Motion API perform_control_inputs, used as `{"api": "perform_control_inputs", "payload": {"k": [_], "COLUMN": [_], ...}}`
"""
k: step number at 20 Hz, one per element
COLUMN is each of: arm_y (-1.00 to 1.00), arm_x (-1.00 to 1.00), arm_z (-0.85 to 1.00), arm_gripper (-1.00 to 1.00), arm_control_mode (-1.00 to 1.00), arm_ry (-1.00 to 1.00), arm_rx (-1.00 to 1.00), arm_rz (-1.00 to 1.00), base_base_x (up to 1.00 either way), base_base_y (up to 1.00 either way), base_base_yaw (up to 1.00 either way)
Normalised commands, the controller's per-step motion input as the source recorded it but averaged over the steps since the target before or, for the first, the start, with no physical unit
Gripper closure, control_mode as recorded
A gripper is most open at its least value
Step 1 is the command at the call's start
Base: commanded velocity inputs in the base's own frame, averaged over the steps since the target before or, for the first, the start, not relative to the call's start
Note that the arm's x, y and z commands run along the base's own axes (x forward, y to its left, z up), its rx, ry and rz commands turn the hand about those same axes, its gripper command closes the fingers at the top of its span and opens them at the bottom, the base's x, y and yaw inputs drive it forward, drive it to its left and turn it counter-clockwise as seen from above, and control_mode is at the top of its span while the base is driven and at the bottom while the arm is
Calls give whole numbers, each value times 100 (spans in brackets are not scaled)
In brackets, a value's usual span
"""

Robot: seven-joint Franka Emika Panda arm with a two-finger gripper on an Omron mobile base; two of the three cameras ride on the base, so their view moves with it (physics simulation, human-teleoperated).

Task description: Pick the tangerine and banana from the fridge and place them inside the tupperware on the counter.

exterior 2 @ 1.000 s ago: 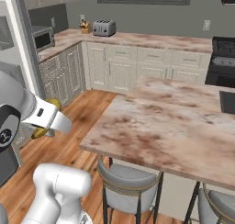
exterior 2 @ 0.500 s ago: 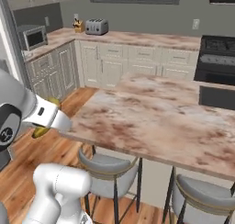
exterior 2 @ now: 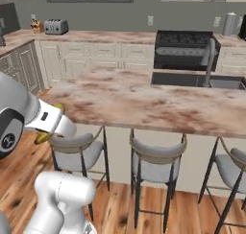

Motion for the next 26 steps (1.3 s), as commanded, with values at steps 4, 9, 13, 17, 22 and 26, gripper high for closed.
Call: {"api": "perform_control_inputs", "payload": {"k": [4, 9, 13, 17, 22, 26], "arm_y": [0, 0, 0, 0, 0, 0], "arm_x": [0, 0, 0, 0, 0, 0], "arm_z": [0, 0, 0, 0, 0, 0], "arm_gripper": [100, 100, 100, 100, 100, 100], "arm_control_mode": [100, 100, 100, 100, 100, 100], "arm_ry": [0, 0, 0, 0, 0, 0], "arm_rx": [0, 0, 0, 0, 0, 0], "arm_rz": [0, 0, 0, 0, 0, 0], "base_base_x": [-46, -13, -1, 0, 0, 0], "base_base_y": [-80, -96, -100, -100, -100, -100], "base_base_yaw": [-26, -5, 0, 0, 0, 0]}}
